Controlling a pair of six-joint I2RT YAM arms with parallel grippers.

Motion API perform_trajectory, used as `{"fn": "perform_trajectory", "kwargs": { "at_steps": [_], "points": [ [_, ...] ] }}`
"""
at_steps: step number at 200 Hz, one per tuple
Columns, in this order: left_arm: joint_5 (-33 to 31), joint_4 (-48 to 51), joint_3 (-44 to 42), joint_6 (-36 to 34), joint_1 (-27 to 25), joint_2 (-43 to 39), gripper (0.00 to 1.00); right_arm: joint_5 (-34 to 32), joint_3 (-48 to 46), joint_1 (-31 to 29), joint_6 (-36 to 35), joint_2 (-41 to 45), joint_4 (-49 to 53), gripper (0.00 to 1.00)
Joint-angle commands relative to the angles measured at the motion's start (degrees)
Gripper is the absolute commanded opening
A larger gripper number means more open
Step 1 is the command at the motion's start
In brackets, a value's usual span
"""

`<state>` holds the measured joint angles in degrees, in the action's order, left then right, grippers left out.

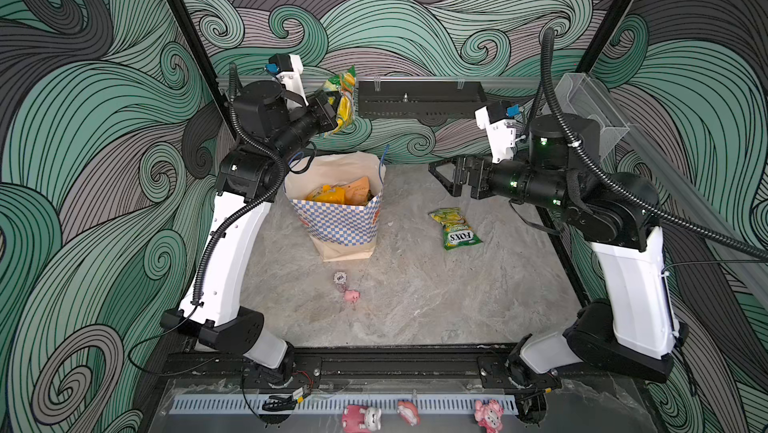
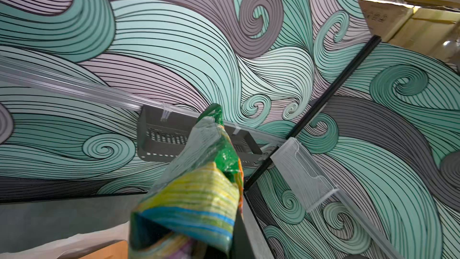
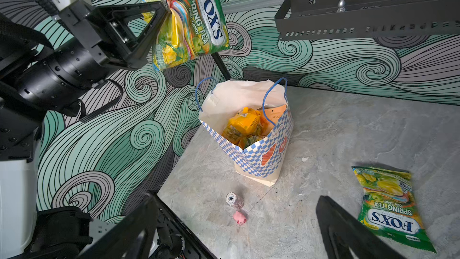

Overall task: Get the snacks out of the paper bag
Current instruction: 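Grasp a second green FOX'S bag with the left gripper and lift it, then carry the second FOX'S bag to the first one and lower it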

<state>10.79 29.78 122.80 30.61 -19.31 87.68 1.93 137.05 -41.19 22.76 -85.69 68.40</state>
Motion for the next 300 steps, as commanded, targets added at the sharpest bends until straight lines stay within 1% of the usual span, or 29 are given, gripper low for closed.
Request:
{"fn": "perform_trajectory", "kwargs": {
  "at_steps": [1,35,58,106,143,179,190,213,238,269,300],
  "points": [
    [3.48,-4.26,4.53,-3.11,-2.64,-0.45,0.00,-4.58,-1.08,0.23,-0.99,3.11,0.30,0.99],
    [4.99,-4.08,5.94,-6.75,-10.78,1.21,0.00,-8.65,-4.27,0.23,-1.31,6.50,0.33,0.99],
    [4.56,-3.84,6.13,-8.05,-14.84,2.81,0.00,-10.84,-6.88,0.23,-1.67,9.04,0.32,0.99],
    [3.84,-2.63,4.59,-12.10,-21.77,6.21,0.00,-15.29,-14.69,0.28,-1.76,15.58,0.33,0.99],
    [-0.23,-2.97,-0.76,-13.64,-25.82,8.37,0.00,-18.18,-21.57,0.23,-2.12,20.81,0.24,0.99],
    [-7.08,-1.33,-5.31,-14.98,-28.55,11.73,0.00,-18.84,-26.81,0.23,-0.73,24.35,0.20,0.99],
    [-7.23,-1.02,-7.08,-15.52,-29.06,12.72,0.00,-19.13,-28.18,0.23,-0.46,25.15,0.23,0.99],
    [-6.95,-2.01,-12.29,-13.69,-29.54,14.05,0.00,-19.56,-29.96,0.23,-0.01,26.40,0.21,0.99],
    [-11.04,-3.21,-18.06,-12.37,-30.16,15.20,0.00,-19.53,-30.83,0.23,0.35,26.89,0.29,0.99],
    [-12.97,-1.22,-19.28,-12.73,-30.22,19.17,0.00,-19.04,-32.24,0.24,0.75,27.49,0.27,0.99],
    [-13.80,-4.26,-22.95,-10.26,-30.09,21.08,0.00,-17.79,-33.93,0.28,1.73,28.55,0.29,0.99]
  ]
}}
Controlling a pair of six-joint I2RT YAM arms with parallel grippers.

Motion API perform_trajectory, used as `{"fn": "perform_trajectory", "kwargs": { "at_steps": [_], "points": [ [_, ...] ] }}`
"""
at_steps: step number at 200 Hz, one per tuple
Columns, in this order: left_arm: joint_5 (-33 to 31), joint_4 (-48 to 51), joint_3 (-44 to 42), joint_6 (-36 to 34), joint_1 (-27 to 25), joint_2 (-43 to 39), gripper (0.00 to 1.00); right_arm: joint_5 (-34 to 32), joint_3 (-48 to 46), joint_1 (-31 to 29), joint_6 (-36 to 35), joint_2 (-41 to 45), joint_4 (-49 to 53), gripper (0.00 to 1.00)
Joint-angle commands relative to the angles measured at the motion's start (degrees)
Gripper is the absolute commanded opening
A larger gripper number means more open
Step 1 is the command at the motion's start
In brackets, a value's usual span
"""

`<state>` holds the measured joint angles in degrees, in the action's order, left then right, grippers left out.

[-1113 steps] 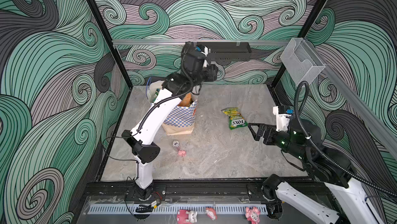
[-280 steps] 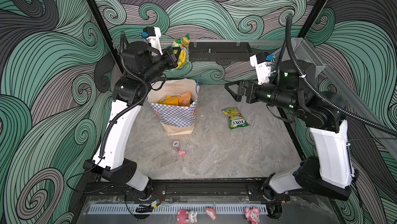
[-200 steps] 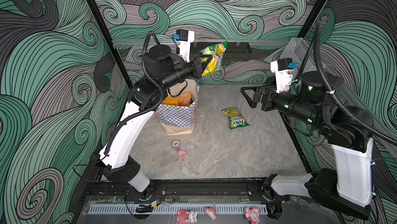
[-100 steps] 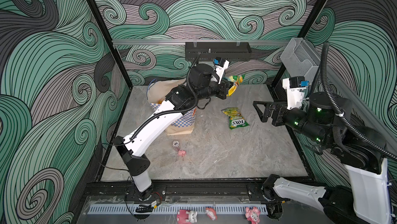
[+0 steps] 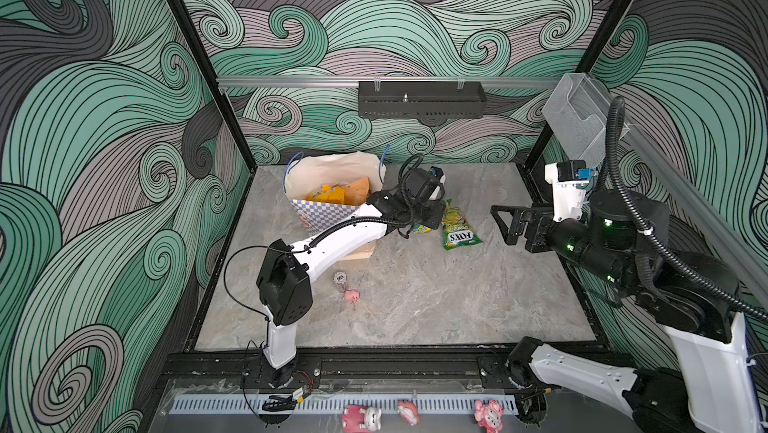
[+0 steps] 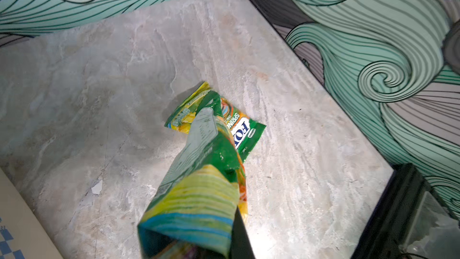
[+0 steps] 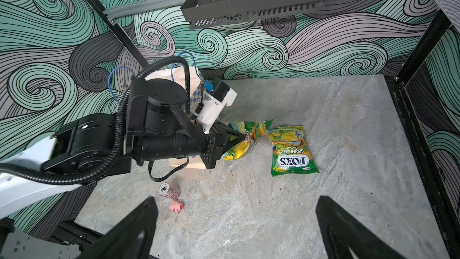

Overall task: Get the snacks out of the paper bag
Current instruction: 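Carry the second FOX'S bag to the first one and lower it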

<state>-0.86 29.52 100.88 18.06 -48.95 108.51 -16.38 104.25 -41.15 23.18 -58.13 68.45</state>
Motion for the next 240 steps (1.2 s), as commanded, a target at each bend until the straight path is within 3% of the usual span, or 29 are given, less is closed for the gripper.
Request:
{"fn": "perform_trajectory", "kwargs": {
  "at_steps": [1,47,106,152,181,240],
  "points": [
    [-2.14,-4.06,-1.08,2.39,-0.49,0.36,0.00,0.54,-1.22,0.25,1.33,1.04,0.22,0.99],
    [-5.84,-6.80,-3.87,4.73,-0.51,4.17,0.00,0.80,-3.65,0.19,2.88,2.73,0.24,0.99],
    [-4.53,-3.60,-1.64,4.07,-0.40,8.98,0.00,0.12,-5.45,0.19,3.20,3.77,0.37,0.99],
    [-0.39,-2.69,-2.02,5.16,-0.51,9.75,0.17,0.43,-7.99,0.20,4.23,4.84,0.54,0.99],
    [-0.54,-2.71,-2.80,5.61,-0.53,9.07,0.32,0.26,-10.11,0.23,4.28,5.42,0.49,0.99],
    [-2.21,-1.84,-3.84,3.92,-0.53,3.92,0.51,1.99,-14.13,0.21,5.13,5.71,0.55,0.99]
  ]
}}
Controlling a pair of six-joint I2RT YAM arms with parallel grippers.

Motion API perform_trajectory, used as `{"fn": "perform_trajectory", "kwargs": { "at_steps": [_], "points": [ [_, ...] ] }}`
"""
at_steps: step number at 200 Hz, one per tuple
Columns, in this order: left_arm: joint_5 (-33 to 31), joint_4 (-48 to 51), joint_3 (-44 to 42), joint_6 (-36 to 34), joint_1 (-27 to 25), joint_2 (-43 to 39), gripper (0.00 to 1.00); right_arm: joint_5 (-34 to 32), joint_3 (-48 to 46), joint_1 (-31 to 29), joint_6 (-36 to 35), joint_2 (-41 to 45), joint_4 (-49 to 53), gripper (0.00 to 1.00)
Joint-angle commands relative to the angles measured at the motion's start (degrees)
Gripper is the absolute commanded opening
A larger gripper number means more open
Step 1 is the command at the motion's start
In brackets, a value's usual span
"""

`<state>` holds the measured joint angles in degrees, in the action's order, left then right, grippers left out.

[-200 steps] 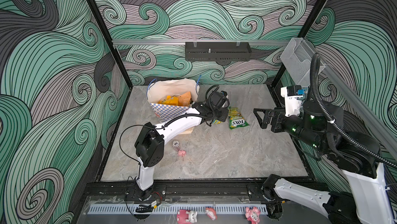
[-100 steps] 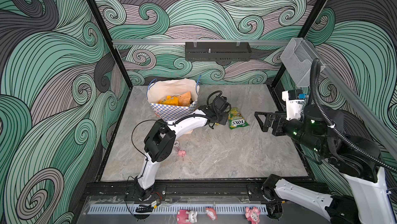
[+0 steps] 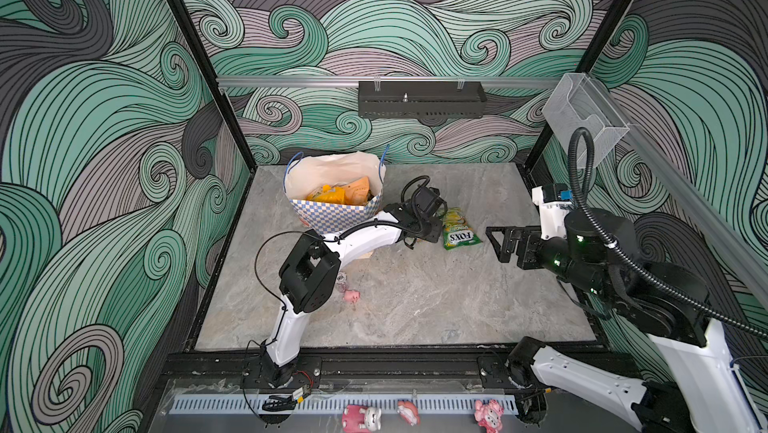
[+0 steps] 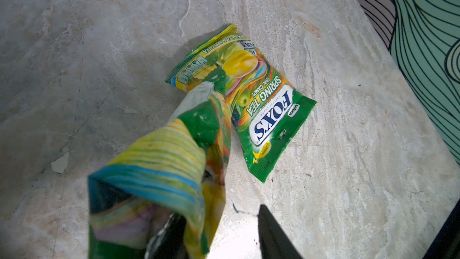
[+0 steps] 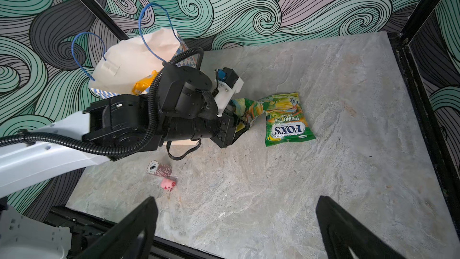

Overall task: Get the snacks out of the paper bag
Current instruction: 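Carry the second FOX'S bag to the first one and lower it, then raise the left gripper and move it back over the checkered bag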

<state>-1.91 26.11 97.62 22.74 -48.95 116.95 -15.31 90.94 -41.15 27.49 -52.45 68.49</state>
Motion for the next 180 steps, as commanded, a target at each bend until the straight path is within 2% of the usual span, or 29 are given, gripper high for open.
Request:
{"fn": "perform_trajectory", "kwargs": {
  "at_steps": [1,72,138,180],
  "points": [
    [-1.25,1.58,-0.63,-0.81,-0.53,-4.61,0.51,1.00,-0.84,0.20,0.86,0.00,0.51,0.99],
    [-3.51,-1.62,-0.67,-5.05,-0.53,-11.39,0.54,1.95,-1.09,0.19,1.06,-1.15,0.46,0.99],
    [-7.86,2.62,10.73,-10.03,-0.36,-17.50,0.55,2.13,-0.15,0.21,1.10,-2.09,0.39,0.99],
    [-10.52,4.27,17.28,-12.37,1.53,-20.09,0.58,2.92,0.15,0.21,1.19,-2.54,0.15,0.99]
  ]
}}
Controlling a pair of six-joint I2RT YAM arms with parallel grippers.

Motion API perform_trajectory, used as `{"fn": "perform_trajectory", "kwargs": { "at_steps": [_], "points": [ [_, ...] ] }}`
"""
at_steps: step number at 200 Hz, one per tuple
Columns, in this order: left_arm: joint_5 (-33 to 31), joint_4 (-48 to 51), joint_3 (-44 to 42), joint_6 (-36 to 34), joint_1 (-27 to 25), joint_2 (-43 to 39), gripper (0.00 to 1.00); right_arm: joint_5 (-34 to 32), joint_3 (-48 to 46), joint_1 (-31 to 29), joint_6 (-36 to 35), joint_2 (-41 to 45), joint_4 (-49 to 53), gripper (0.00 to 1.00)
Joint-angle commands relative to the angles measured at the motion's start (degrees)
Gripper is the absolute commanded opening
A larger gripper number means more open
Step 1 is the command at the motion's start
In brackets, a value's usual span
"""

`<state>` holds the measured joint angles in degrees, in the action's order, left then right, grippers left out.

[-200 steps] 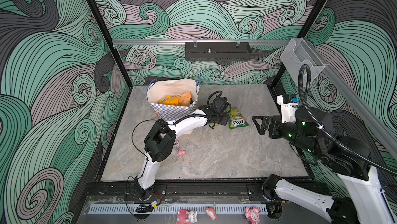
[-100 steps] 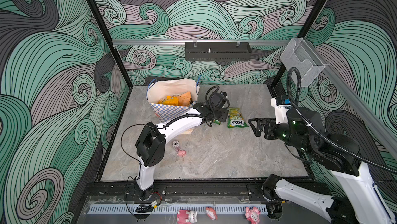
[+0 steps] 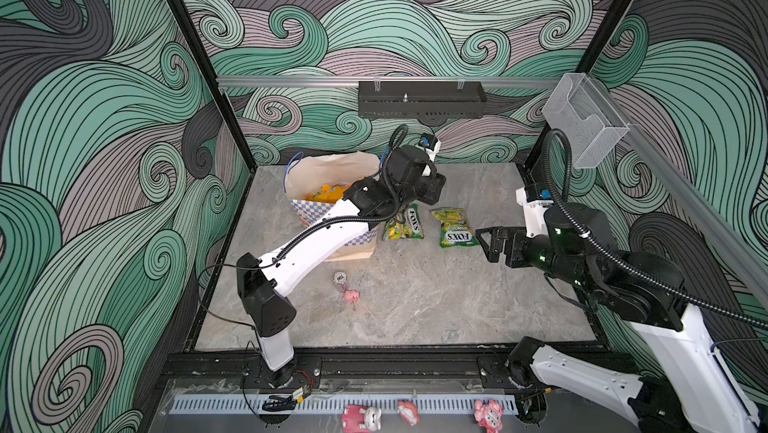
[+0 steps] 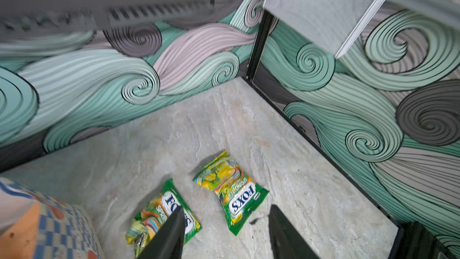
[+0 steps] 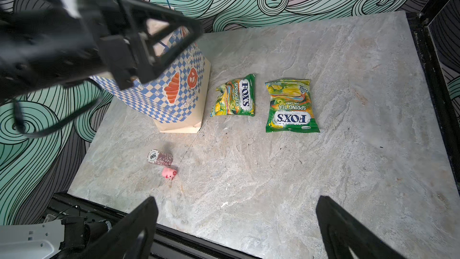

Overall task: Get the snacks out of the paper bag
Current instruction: 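Raise the left gripper and move it back over the checkered bag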

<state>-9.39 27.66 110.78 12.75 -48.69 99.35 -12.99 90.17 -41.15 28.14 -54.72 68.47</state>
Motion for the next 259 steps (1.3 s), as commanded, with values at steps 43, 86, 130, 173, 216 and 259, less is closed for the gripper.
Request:
{"fn": "perform_trajectory", "kwargs": {
  "at_steps": [43,86,130,173,216,259],
  "points": [
    [-5.15,10.63,13.42,0.34,7.34,-2.06,0.59,1.53,0.93,0.19,0.95,-0.74,-0.19,0.99],
    [-4.12,15.97,14.76,3.85,15.55,-2.98,0.60,2.33,0.96,0.23,1.25,-1.44,-0.44,0.99],
    [0.03,24.29,14.64,8.04,21.96,-2.17,0.64,2.35,0.71,0.18,1.45,-1.29,-0.70,0.99],
    [1.10,29.61,12.36,7.49,26.23,0.71,0.64,2.73,0.45,0.19,1.67,-1.52,-1.00,0.99],
    [2.09,32.98,10.87,4.49,28.51,4.26,0.67,3.45,0.31,0.21,1.76,-1.55,-0.96,0.99],
    [2.87,34.39,10.50,3.78,29.47,7.56,0.73,5.19,0.91,0.20,1.08,-2.22,-0.91,0.99]
  ]
}}
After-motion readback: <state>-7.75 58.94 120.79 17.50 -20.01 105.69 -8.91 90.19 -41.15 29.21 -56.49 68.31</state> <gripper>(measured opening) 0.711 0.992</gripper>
